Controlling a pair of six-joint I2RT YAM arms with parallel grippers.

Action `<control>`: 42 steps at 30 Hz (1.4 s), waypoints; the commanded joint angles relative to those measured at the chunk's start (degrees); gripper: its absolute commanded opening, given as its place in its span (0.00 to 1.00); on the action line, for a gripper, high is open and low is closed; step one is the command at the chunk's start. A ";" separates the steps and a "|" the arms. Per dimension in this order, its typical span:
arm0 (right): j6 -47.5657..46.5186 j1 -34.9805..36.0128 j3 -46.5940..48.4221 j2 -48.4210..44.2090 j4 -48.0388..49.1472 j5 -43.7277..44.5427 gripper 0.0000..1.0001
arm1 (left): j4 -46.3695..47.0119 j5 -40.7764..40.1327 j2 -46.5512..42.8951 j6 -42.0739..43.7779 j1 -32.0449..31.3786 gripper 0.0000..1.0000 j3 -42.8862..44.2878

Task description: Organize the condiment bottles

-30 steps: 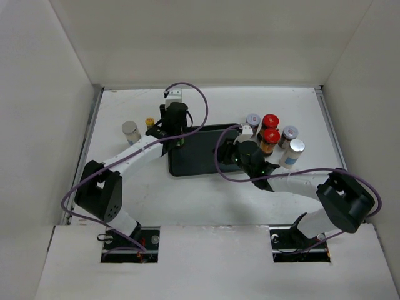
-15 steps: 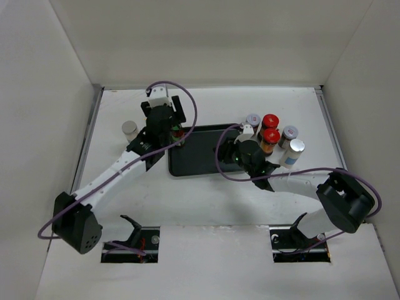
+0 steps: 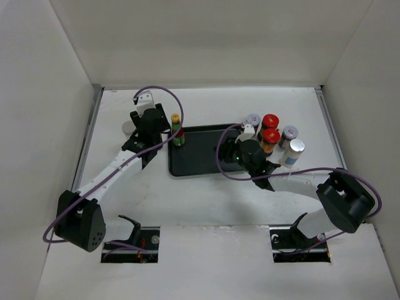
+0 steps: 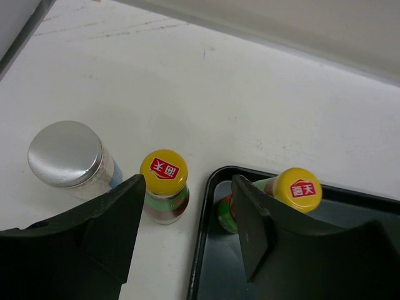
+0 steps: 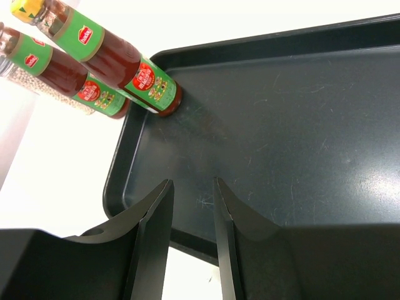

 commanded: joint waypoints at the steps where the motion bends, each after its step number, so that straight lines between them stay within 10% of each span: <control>1: 0.21 -0.23 0.27 -1.08 2.72 -0.57 0.38 | 0.99 0.02 2.23 -0.06 1.04 0.55 1.77; 10: -0.05 -0.23 0.01 -0.91 3.33 -0.40 0.39 | 3.28 -0.86 4.43 -0.59 3.68 0.55 0.80; 24: 0.03 -0.23 -0.08 -1.00 3.25 -0.57 0.39 | 2.05 -0.94 -0.65 -0.94 2.81 0.15 -1.48; 42: -0.05 -0.93 -0.69 -1.87 3.33 -0.14 0.39 | -9.13 -5.86 -13.86 -1.47 -16.96 0.14 1.85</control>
